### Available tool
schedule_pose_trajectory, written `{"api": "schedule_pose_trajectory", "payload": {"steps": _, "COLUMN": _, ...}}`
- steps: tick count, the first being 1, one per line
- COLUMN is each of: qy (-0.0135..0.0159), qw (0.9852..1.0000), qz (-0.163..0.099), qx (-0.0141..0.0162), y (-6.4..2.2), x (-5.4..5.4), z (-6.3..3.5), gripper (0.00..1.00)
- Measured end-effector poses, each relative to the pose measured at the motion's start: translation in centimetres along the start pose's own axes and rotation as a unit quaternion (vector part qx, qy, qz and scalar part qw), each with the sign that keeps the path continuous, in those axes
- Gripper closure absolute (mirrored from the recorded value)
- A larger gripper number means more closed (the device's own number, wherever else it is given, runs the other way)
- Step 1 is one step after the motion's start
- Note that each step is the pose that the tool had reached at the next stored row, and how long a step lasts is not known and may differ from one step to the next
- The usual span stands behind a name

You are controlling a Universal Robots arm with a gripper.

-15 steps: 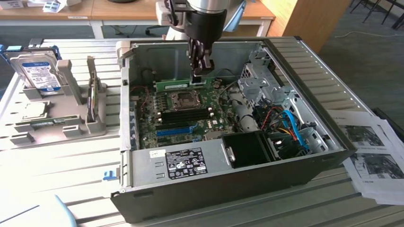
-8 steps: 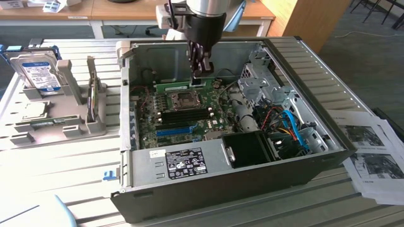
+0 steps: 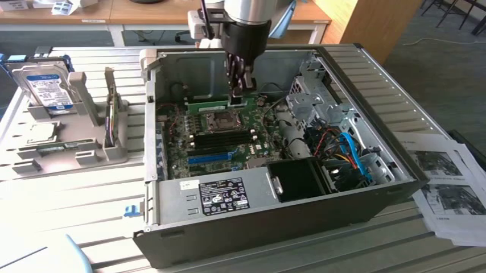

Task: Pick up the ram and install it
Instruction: 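Insert the ram into the slot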

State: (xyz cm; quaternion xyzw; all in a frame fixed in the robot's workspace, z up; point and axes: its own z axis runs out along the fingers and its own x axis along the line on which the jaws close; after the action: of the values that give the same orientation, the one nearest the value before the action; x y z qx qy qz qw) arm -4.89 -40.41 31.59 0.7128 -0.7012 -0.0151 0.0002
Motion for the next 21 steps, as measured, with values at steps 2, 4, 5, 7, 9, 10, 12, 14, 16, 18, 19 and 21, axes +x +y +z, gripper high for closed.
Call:
{"api": "schedule_pose_trajectory", "payload": {"steps": 2, "qy": 0.0, "qw": 1.0, "qz": 0.0, "qx": 0.0, "y": 0.0, "x": 0.0, "z": 0.14, "gripper": 0.89}}
{"api": "schedule_pose_trajectory", "payload": {"steps": 4, "qy": 0.0, "qw": 1.0, "qz": 0.0, "qx": 0.0, "y": -0.01, "x": 0.0, "z": 0.3, "gripper": 0.89}}
{"api": "schedule_pose_trajectory", "payload": {"steps": 5, "qy": 0.0, "qw": 1.0, "qz": 0.0, "qx": 0.0, "y": -0.01, "x": 0.0, "z": 0.38, "gripper": 0.89}}
{"api": "schedule_pose_trajectory", "payload": {"steps": 7, "qy": 0.0, "qw": 1.0, "qz": 0.0, "qx": 0.0, "y": -0.01, "x": 0.0, "z": 0.54, "gripper": 0.89}}
{"api": "schedule_pose_trajectory", "payload": {"steps": 9, "qy": 0.0, "qw": 1.0, "qz": 0.0, "qx": 0.0, "y": -0.02, "x": 0.0, "z": 0.7, "gripper": 0.89}}
{"api": "schedule_pose_trajectory", "payload": {"steps": 10, "qy": 0.0, "qw": 1.0, "qz": 0.0, "qx": 0.0, "y": -0.02, "x": 0.0, "z": 0.79, "gripper": 0.89}}
{"api": "schedule_pose_trajectory", "payload": {"steps": 12, "qy": 0.0, "qw": 1.0, "qz": 0.0, "qx": 0.0, "y": -0.02, "x": 0.0, "z": 0.96, "gripper": 0.89}}
{"api": "schedule_pose_trajectory", "payload": {"steps": 14, "qy": 0.0, "qw": 1.0, "qz": 0.0, "qx": 0.0, "y": -0.02, "x": 0.0, "z": 1.12, "gripper": 0.89}}
{"api": "schedule_pose_trajectory", "payload": {"steps": 16, "qy": 0.0, "qw": 1.0, "qz": 0.0, "qx": 0.0, "y": -0.03, "x": 0.0, "z": 1.29, "gripper": 0.89}}
{"api": "schedule_pose_trajectory", "payload": {"steps": 18, "qy": 0.0, "qw": 1.0, "qz": 0.0, "qx": 0.0, "y": -0.03, "x": 0.0, "z": 1.44, "gripper": 0.89}}
{"api": "schedule_pose_trajectory", "payload": {"steps": 19, "qy": 0.0, "qw": 1.0, "qz": 0.0, "qx": 0.0, "y": -0.03, "x": 0.0, "z": 1.52, "gripper": 0.89}}
{"api": "schedule_pose_trajectory", "payload": {"steps": 21, "qy": 0.0, "qw": 1.0, "qz": 0.0, "qx": 0.0, "y": -0.03, "x": 0.0, "z": 1.69, "gripper": 0.89}}
